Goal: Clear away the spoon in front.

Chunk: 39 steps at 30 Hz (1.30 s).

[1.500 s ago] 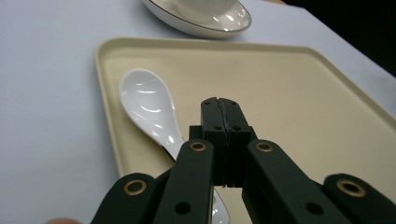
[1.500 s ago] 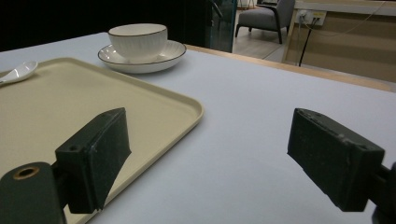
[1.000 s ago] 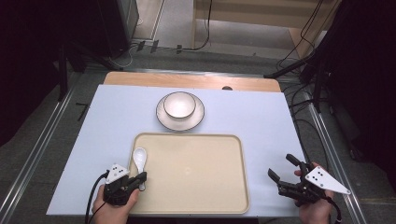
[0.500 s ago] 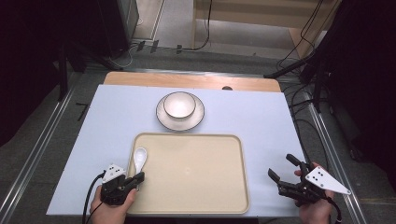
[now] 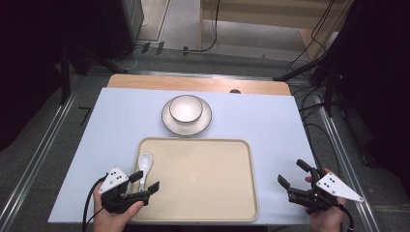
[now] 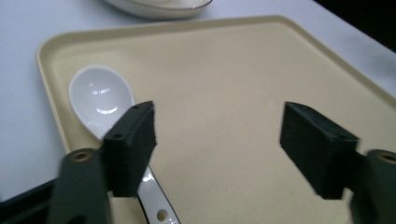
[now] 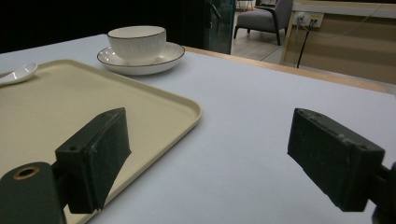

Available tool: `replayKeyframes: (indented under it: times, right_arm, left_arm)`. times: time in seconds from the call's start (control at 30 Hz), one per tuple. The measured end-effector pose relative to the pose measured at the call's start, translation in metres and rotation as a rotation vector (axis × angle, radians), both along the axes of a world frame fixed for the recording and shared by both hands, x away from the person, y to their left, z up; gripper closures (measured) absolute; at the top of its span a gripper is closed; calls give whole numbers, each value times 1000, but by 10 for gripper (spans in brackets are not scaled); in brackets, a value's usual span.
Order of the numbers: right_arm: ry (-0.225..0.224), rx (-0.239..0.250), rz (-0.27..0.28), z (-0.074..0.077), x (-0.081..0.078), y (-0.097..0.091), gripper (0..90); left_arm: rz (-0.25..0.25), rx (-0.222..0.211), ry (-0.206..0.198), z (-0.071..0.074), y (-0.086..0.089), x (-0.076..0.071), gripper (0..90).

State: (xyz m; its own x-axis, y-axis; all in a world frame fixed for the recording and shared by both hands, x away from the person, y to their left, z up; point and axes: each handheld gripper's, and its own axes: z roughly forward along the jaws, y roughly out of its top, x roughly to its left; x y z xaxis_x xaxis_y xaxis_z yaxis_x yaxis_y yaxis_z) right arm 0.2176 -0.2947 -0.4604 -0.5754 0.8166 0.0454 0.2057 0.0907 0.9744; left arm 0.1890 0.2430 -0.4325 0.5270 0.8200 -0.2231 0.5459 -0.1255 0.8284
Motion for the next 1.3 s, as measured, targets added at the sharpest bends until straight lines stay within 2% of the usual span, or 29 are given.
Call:
replayKeyframes:
  times: [0.2, 0.23, 0.3, 0.4, 0.53, 0.67, 0.9, 1.3]
  right_arm:
    - [2, 0, -2, 0, 0, 0, 131]
    - [2, 0, -2, 0, 0, 0, 130]
    - [2, 0, -2, 0, 0, 0, 131]
    - [3, -2, -3, 0, 0, 0, 131]
    - [4, -4, -3, 0, -1, 1, 131]
    - [4, 1, -5, 0, -1, 0, 131]
    - [6, 1, -5, 0, -1, 0, 130]
    - [7, 3, -10, -1, -1, -1, 130]
  left_arm:
    - [-68, -1, -77, 10, 10, -3, 0]
    - [-76, -5, -82, 12, 12, -2, 0]
    - [-60, 12, -97, 13, 16, -2, 0]
    - [-52, 16, -110, 15, 23, -1, 0]
    - [-72, -7, -119, 17, 31, 1, 0]
    - [-80, 1, -128, 18, 38, 2, 0]
    - [-67, -23, -166, 23, 51, 3, 0]
    - [-30, -60, -202, 28, 81, 3, 0]
